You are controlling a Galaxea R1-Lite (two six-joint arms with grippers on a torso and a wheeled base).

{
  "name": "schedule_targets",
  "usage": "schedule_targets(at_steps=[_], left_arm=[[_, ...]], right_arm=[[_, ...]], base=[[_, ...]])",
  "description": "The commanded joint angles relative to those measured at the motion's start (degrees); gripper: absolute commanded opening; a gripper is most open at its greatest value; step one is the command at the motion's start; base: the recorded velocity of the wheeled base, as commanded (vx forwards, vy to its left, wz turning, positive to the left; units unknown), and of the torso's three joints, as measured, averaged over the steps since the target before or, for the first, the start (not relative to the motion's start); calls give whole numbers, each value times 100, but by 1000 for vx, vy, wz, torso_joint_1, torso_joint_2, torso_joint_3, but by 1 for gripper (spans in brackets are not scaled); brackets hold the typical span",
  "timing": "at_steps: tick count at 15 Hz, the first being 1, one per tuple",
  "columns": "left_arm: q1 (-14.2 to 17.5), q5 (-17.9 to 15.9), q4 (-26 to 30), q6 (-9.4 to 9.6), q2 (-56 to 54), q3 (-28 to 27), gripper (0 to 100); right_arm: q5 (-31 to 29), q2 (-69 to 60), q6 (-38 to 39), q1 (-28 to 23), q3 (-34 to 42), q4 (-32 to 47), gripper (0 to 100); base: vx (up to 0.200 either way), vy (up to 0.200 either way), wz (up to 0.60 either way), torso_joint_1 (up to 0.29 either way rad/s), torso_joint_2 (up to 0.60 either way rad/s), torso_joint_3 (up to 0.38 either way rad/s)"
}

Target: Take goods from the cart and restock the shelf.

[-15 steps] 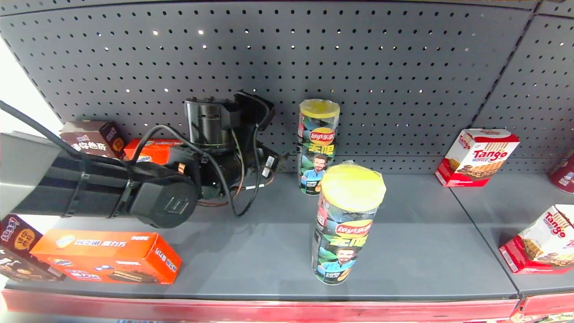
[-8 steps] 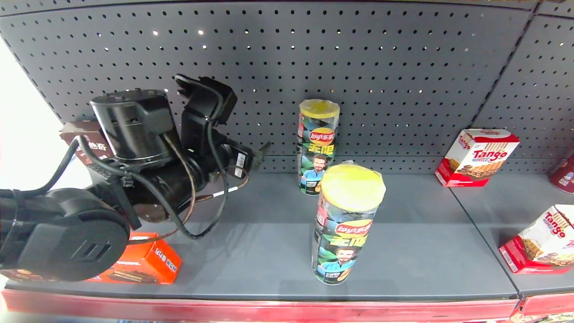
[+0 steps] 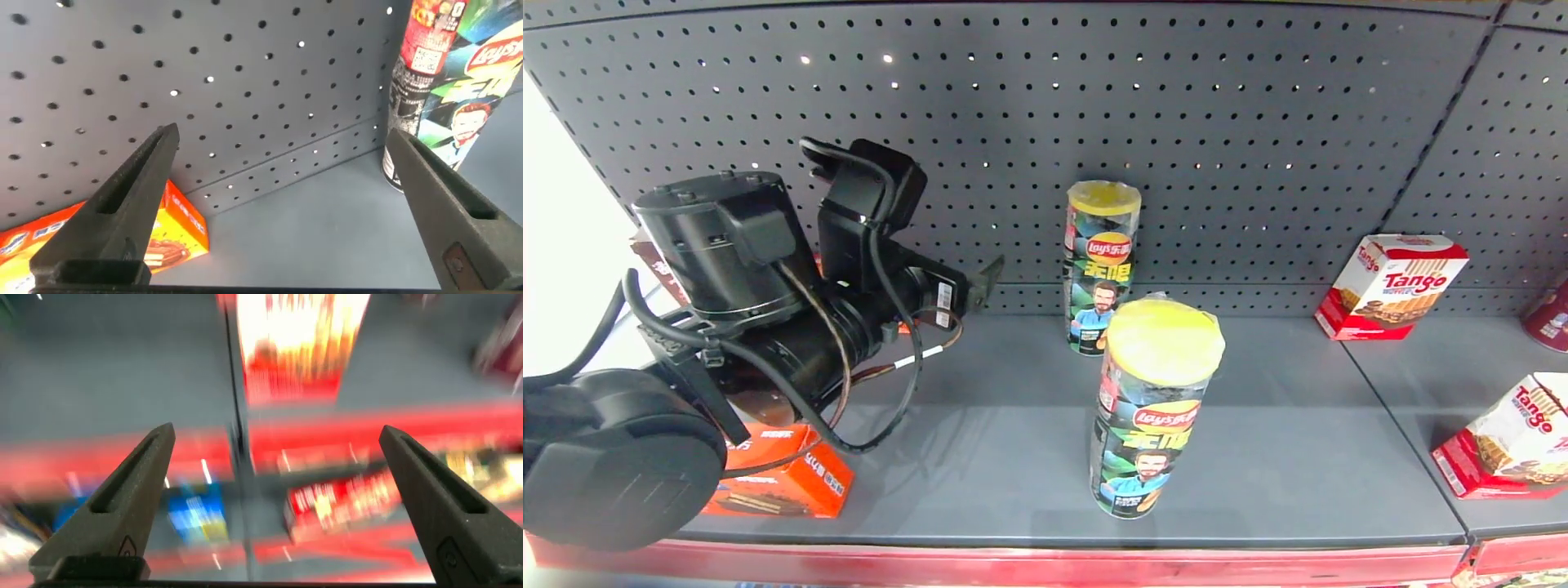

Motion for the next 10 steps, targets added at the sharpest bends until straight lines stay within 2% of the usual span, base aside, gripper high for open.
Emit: schedule_targets(at_steps=[1,2,4,5,6,7,8,10], left_arm=[[8,4,-13,-17,-141,108,100],[-27,-5,-119,-17,-141,179,100],[-36,-5,-127,-17,-141,196,100],[-36,-14,-127,-8,-141,205,100],[-27,-5,-136,-17,-141,223,100],[-27,-5,-136,-17,-141,223,100],[-9,-5,-171,-8,-149,319,100],[0,-14,-207,-8,-158,381,100]], right_arm=[[143,2713,815,58,-3003,-131,100],[697,3293,173,243,-3083,-149,100],[908,3978,-565,559,-2916,-263,100],[908,4286,-697,831,-2924,-439,100],[864,4787,-785,1376,-3003,-852,100],[864,4787,-785,1376,-3003,-852,100],[802,5543,-803,2027,-3126,-1362,100],[706,6070,-855,2624,-3232,-1616,100]], base=[[0,0,0,0,0,0],[0,0,0,0,0,0],[0,0,0,0,0,0],[0,0,0,0,0,0],[0,0,0,0,0,0],[0,0,0,0,0,0],[0,0,0,0,0,0],[0,0,0,0,0,0]])
